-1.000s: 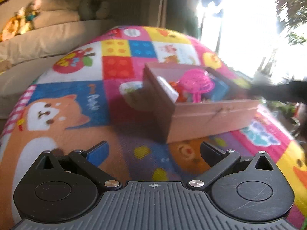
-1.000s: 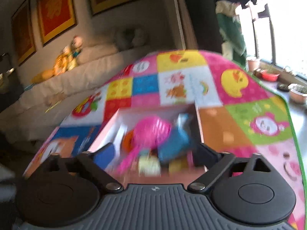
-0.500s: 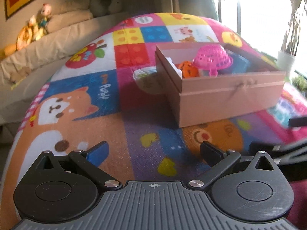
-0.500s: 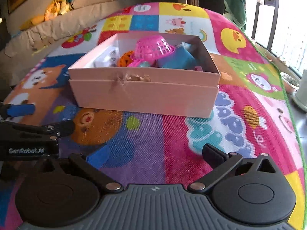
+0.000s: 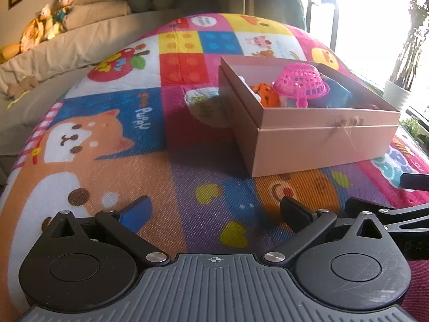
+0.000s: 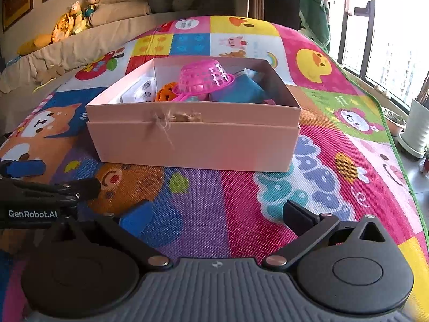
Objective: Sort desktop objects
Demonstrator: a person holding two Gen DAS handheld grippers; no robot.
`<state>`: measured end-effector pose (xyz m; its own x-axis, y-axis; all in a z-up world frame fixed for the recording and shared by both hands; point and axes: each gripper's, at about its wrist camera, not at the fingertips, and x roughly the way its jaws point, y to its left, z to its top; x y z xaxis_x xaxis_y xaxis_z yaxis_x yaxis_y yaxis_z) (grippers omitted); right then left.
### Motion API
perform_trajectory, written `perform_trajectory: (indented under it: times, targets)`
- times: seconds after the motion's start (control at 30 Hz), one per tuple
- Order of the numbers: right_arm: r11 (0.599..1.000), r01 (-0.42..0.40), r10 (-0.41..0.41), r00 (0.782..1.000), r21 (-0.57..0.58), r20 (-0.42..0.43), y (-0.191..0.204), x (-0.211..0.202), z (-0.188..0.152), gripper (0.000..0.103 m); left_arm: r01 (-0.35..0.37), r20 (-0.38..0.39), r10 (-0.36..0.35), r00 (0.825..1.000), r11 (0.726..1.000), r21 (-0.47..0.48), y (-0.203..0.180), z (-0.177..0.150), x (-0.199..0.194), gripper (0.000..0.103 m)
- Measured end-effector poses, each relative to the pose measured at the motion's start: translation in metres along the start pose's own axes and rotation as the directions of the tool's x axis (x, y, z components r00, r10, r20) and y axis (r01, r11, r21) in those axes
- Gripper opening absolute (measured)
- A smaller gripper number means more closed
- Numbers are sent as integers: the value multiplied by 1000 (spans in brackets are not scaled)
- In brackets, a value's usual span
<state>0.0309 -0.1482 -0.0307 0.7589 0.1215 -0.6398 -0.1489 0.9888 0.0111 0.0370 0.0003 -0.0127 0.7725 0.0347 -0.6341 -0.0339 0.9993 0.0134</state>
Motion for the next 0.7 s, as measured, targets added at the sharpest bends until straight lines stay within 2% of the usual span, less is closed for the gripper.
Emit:
perform_trajectory:
  times: [0.7]
  targets:
    - [1000,1,-1,1000,-1,0,1,0,0,103,4,0,-4,1000,1000,-2,-1,0,0,103]
